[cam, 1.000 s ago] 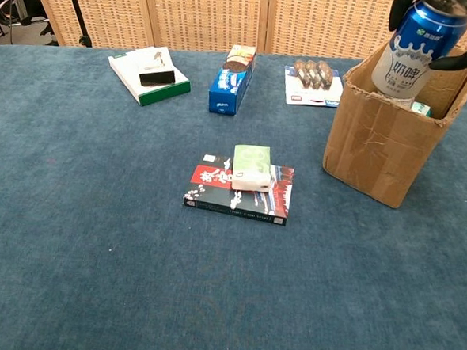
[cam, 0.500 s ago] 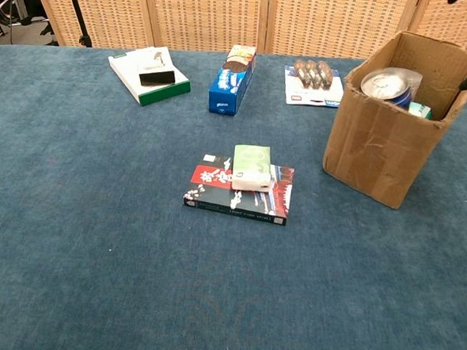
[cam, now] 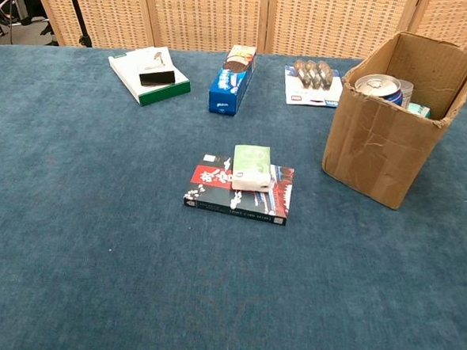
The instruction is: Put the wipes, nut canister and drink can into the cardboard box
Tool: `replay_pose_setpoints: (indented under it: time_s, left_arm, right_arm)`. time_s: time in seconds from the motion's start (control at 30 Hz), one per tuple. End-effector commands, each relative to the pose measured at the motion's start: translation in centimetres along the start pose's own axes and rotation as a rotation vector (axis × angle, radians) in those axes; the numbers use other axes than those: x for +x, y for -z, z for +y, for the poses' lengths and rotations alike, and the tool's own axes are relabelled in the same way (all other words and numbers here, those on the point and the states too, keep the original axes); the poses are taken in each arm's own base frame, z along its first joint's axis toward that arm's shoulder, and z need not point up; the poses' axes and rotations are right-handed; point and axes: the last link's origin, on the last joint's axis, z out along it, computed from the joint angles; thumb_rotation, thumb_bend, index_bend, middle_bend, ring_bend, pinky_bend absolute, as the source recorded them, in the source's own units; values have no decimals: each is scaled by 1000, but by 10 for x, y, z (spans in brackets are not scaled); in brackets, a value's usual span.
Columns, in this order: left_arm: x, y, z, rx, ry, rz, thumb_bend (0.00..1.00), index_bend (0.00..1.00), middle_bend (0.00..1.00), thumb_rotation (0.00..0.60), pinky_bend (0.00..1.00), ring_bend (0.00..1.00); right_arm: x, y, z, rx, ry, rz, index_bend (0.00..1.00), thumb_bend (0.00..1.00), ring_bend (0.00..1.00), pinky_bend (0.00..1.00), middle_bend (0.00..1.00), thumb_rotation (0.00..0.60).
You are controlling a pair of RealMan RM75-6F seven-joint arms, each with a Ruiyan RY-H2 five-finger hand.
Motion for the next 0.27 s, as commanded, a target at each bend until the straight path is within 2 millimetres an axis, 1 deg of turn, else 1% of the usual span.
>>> replay_pose_setpoints:
  time_s: [0.03,0.1,0.27]
  left_arm:
    - [-7,12,-7,14,-16,75,0,0,0,600,0,0]
    - [-11,17,-11,36,-25,81,0,0,0,600,0,0]
    - [-24,28,-17,71,-39,62,0,0,0,600,0,0]
  right_arm:
    - [-23,42,19,-128,-77,88,0,0,0,55,0,600]
    - [-32,55,24,-181,-87,103,0,0,0,38,0,600]
    - [-54,80,27,-238,-108,71,0,0,0,14,0,600]
